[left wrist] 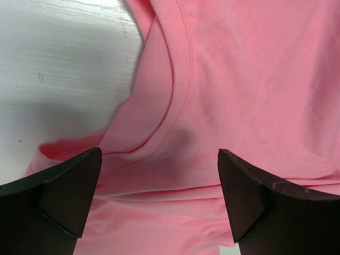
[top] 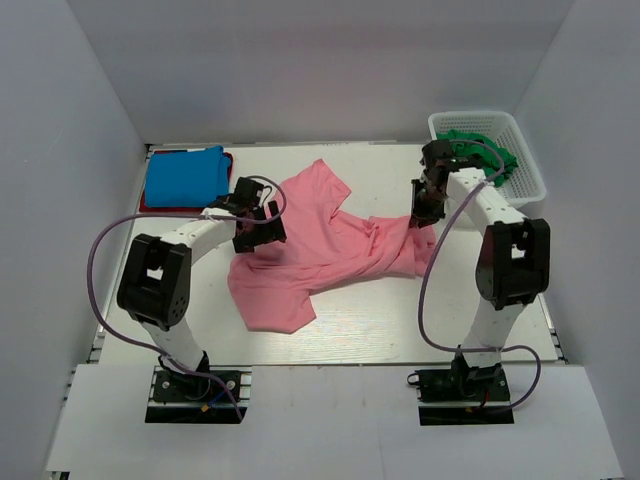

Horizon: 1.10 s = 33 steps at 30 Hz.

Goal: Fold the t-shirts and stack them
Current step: Flatten out the tshirt

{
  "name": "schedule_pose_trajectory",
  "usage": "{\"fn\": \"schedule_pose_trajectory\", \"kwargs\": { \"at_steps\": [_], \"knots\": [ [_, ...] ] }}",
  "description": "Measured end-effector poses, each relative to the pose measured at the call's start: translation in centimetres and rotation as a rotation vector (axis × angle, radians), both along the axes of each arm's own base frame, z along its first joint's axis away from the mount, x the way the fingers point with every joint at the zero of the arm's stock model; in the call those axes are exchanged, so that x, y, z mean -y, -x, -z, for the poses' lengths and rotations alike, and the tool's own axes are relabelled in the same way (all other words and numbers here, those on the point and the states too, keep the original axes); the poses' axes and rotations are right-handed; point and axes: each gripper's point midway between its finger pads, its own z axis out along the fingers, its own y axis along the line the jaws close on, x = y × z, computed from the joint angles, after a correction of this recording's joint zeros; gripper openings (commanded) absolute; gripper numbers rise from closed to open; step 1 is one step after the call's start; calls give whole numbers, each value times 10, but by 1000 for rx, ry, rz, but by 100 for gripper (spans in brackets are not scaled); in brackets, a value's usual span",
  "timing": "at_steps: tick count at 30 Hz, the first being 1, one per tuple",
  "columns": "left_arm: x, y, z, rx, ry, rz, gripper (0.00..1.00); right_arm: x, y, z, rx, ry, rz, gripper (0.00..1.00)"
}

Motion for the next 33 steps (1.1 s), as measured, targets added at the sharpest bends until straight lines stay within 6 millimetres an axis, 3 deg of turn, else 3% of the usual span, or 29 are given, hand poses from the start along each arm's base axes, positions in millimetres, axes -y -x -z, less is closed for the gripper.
{"fn": "schedule_pose_trajectory", "kwargs": {
  "at_steps": [3,8,14,22,26,27,33],
  "knots": [
    [1,2,5,-15,0,13,100,1,-12,16,1,17,10,61],
    [5,2,15,-46,9,30,100,-1,-16,15,42,7,-8,60],
    [8,0,21,-56,17,38,100,2,27,33,-22,-10,-32,53],
    [11,-6,21,-54,20,39,100,-10,56,51,-109,-91,-72,53],
    [11,-6,21,-51,21,39,100,-16,61,53,-121,-130,-88,5],
    [10,-7,21,-49,20,38,100,-17,61,53,-119,-136,-93,0],
    [11,-14,20,-21,20,24,100,-20,63,32,-80,-161,-84,0]
  ]
}}
